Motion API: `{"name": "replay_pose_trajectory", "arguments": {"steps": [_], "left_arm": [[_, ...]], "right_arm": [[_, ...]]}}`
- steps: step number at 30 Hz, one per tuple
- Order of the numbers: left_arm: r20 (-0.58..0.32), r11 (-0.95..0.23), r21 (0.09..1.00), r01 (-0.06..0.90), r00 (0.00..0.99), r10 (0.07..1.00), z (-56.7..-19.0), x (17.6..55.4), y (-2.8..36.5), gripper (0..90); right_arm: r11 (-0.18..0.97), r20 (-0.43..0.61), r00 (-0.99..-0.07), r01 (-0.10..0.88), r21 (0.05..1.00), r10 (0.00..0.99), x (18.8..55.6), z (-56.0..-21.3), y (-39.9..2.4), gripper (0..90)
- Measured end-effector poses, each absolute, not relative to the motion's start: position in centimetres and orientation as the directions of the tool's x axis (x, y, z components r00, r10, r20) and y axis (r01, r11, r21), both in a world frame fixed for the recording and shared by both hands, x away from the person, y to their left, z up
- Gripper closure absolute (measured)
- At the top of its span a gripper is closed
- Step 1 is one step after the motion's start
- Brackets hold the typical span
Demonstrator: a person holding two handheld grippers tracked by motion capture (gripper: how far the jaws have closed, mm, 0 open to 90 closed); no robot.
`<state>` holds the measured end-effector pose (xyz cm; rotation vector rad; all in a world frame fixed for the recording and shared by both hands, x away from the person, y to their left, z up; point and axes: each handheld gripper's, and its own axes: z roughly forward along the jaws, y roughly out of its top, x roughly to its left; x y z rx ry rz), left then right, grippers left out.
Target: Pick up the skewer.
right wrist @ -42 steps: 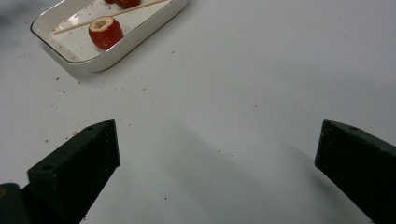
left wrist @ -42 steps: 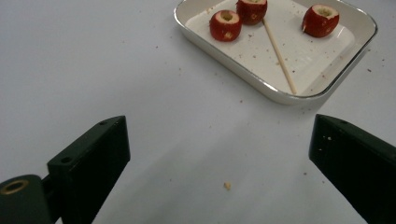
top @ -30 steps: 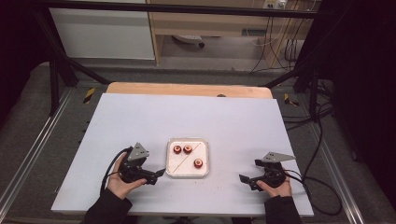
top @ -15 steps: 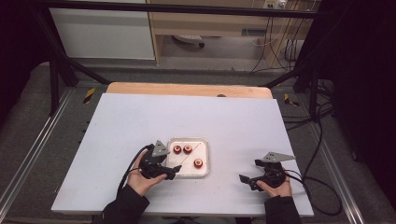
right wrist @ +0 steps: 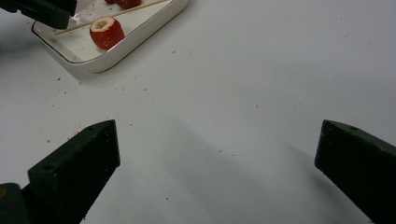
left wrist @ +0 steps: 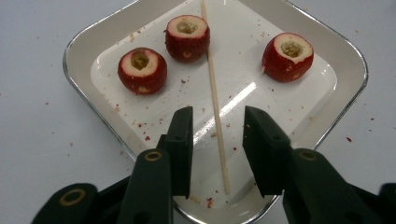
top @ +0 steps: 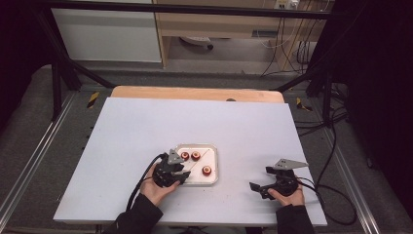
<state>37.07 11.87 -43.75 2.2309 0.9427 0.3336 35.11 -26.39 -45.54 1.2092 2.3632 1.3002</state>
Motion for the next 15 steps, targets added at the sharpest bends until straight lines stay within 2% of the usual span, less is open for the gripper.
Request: {"name": "replay_pose_trajectory", "arguments": {"steps": [10, 15], "left_arm": [[-0.004, -0.499, 0.688, 0.526, 0.691, 0.723, -44.42, 36.94, 11.52, 81.4], [-0.006, -0.485, 0.695, 0.531, 0.678, 0.735, -44.51, 36.73, 11.46, 84.5]], "right_arm": [[0.286, 0.209, -0.653, 0.567, 0.772, 0.728, 35.13, -45.57, -26.38, 0.5], [0.285, 0.211, -0.653, 0.567, 0.773, 0.728, 35.12, -45.54, -26.4, 0.6]]}}
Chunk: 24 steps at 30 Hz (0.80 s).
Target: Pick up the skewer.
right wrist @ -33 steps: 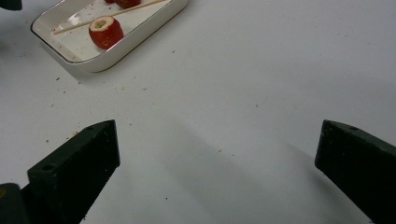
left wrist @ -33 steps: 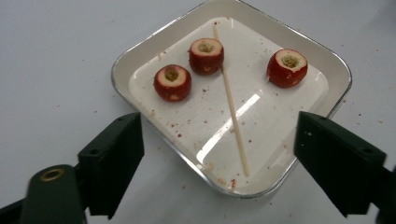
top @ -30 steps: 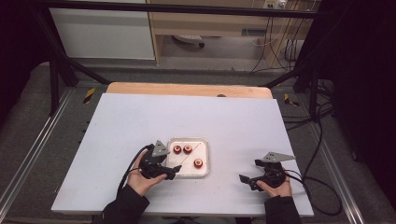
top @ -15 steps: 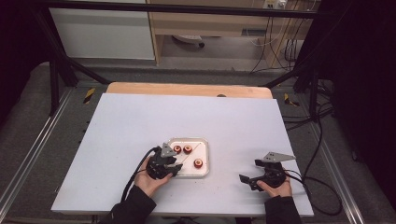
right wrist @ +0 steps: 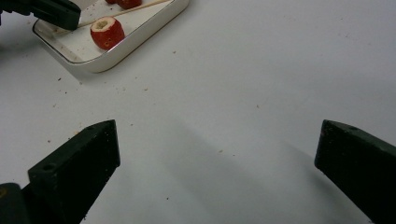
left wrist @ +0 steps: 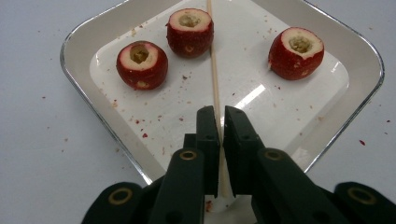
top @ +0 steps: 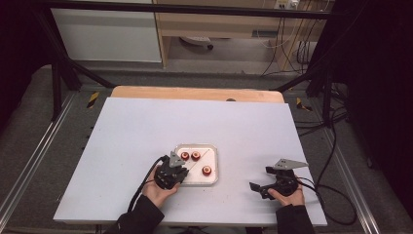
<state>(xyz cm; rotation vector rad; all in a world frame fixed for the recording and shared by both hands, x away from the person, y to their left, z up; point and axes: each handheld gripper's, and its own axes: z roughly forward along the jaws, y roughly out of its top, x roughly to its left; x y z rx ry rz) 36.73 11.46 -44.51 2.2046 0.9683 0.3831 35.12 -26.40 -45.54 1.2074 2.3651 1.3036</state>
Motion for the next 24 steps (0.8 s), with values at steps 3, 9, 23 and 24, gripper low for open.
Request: {"name": "replay_pose_trajectory", "arguments": {"steps": [3, 9, 23, 24], "left_arm": [[-0.017, -0.473, 0.697, 0.54, 0.671, 0.741, -44.55, 36.6, 11.4, 85.7], [-0.023, -0.452, 0.705, 0.547, 0.655, 0.755, -44.65, 36.43, 11.34, 87.5], [-0.059, -0.411, 0.735, 0.539, 0.655, 0.753, -44.95, 36.47, 11.95, 88.5], [-0.057, -0.411, 0.737, 0.536, 0.656, 0.753, -44.88, 36.44, 11.99, 88.5]], "right_arm": [[0.285, 0.21, -0.654, 0.565, 0.774, 0.726, 35.13, -45.53, -26.42, 0.6], [0.281, 0.218, -0.654, 0.568, 0.774, 0.724, 35.13, -45.53, -26.38, 0.6], [0.282, 0.218, -0.656, 0.567, 0.774, 0.723, 35.14, -45.56, -26.36, 0.6], [0.282, 0.218, -0.655, 0.568, 0.774, 0.723, 35.14, -45.56, -26.35, 0.6]]}}
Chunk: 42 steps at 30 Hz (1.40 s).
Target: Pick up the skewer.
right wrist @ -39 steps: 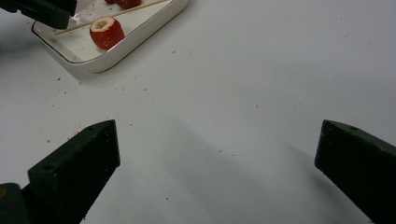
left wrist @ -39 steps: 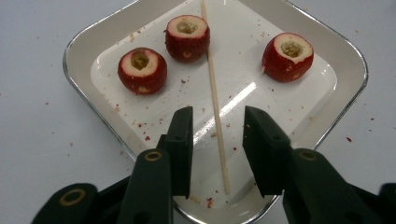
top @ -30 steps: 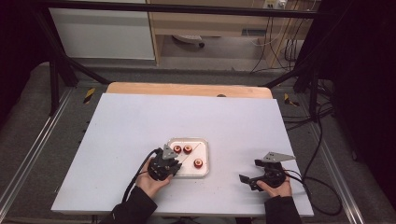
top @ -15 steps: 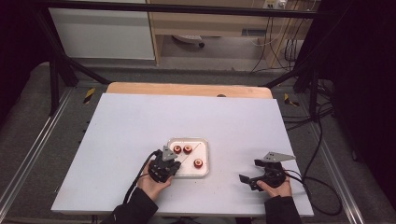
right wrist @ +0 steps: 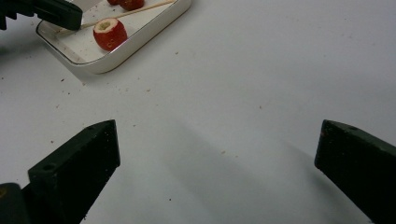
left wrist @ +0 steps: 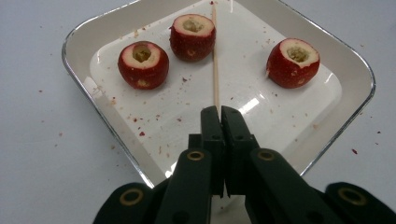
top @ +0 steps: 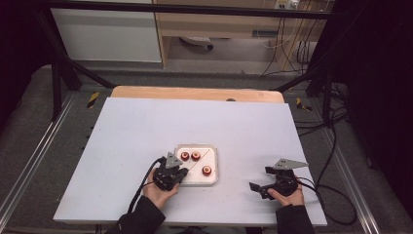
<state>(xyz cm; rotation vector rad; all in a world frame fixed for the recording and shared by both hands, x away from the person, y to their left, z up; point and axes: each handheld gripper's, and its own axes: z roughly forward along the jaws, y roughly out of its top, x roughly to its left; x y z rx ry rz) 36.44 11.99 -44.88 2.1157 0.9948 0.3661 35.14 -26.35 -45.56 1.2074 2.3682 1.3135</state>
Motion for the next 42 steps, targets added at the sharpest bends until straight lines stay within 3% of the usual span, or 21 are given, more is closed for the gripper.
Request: {"name": "replay_pose_trajectory", "arguments": {"steps": [25, 42], "left_arm": [[-0.06, -0.421, 0.783, 0.459, 0.728, 0.683, -42.5, 35.4, 12.7, 88.6], [-0.047, -0.479, 0.77, 0.422, 0.786, 0.617, -41.1, 35.3, 12.8, 88.6]], "right_arm": [[0.318, 0.174, -0.675, 0.539, 0.78, 0.717, 35.1, -45.1, -25.6, 0.4], [0.474, 0.008, -0.721, 0.464, 0.748, 0.693, 34.9, -44.1, -22.4, 0.6]]}}
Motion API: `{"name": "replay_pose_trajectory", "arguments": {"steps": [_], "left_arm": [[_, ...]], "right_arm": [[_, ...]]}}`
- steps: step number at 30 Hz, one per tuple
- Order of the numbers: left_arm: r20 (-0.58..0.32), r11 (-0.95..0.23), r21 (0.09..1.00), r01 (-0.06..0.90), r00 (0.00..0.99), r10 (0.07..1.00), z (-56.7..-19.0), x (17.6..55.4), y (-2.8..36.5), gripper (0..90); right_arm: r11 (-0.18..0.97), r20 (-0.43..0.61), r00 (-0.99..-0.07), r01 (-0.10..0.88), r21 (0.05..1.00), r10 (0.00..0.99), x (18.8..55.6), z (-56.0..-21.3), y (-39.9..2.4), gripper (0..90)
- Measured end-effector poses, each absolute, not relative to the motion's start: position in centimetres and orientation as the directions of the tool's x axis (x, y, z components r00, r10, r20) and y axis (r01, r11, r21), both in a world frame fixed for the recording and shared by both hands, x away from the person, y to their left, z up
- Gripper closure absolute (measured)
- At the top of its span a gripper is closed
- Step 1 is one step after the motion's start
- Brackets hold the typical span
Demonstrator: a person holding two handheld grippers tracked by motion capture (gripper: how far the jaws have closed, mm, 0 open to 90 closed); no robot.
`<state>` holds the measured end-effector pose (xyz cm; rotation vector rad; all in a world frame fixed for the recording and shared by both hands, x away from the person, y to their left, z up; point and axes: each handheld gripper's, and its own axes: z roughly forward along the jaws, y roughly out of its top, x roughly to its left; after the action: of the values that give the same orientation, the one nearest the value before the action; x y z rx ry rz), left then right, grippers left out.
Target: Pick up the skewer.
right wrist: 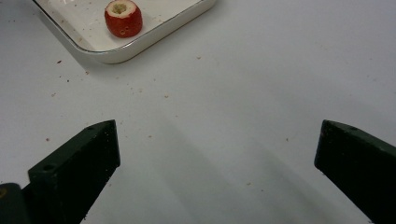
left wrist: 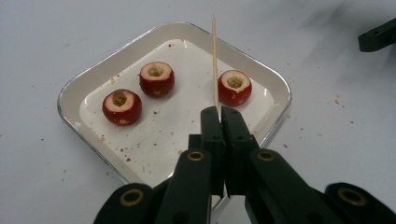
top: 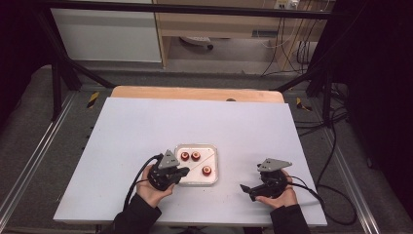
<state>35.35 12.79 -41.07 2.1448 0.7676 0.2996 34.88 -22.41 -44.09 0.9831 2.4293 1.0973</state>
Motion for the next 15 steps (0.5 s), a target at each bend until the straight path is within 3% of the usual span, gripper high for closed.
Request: {"name": "replay_pose_trajectory", "arguments": {"steps": [15], "left_arm": [[-0.026, -0.554, 0.739, 0.384, 0.837, 0.546, -40.1, 35.9, 11.4, 88.6]], "right_arm": [[0.629, -0.179, -0.792, 0.3, 0.717, 0.583, 34.7, -42.3, -18.3, 6.4]]}}
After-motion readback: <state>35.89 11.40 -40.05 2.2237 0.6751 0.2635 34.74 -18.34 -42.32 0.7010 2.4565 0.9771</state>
